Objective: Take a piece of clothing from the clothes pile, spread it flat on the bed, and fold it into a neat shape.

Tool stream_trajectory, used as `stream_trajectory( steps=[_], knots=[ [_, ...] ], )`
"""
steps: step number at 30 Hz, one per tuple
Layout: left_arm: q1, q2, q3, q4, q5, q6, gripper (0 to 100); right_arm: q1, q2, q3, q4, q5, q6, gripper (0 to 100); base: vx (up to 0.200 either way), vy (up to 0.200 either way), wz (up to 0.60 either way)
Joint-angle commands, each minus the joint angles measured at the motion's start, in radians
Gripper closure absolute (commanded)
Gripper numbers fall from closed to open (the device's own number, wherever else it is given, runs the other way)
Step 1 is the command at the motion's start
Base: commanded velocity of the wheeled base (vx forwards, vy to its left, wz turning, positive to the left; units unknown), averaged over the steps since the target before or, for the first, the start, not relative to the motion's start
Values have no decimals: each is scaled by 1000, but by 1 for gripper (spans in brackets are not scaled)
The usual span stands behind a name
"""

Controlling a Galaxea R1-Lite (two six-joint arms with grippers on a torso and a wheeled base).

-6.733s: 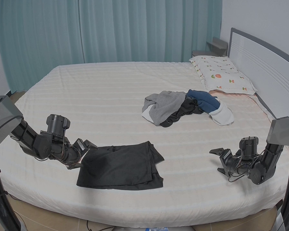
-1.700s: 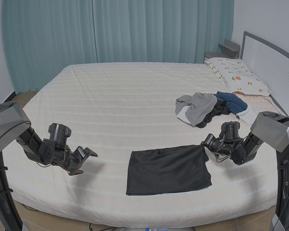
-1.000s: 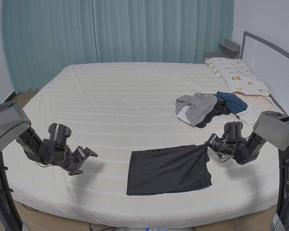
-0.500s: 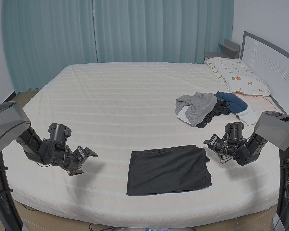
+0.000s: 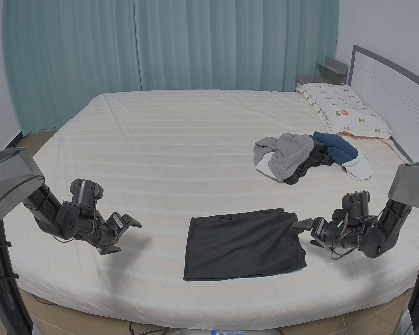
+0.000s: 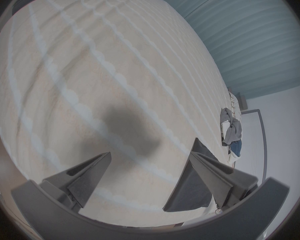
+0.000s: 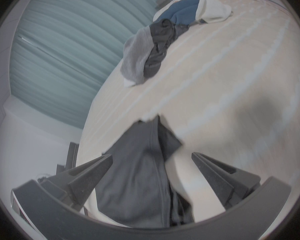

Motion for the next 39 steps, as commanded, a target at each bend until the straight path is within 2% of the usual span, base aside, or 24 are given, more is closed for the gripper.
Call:
stream_trajectory(
  steps=[1,8,25,26,33,39],
  knots=[
    [0,1,1,-1,0,0,0,42,-108,147,-48,53,-39,0,-200,0,0],
    [0,3,0,-1,0,1,0,95,-76,175,-115,50,-39,0,-29,0,0],
    [-1,3,0,-1,0,3,0,90,44,106,-169,36,-43,0,0,0,0],
    [-1,3,0,-1,0,3,0,92,50,101,-169,34,-45,100,0,0,0],
    [-1,3,0,-1,0,3,0,88,48,136,-171,7,-102,100,0,0,0],
    [-1,4,0,-1,1,3,0,62,16,187,-195,7,-117,100,0,0,0]
  ],
)
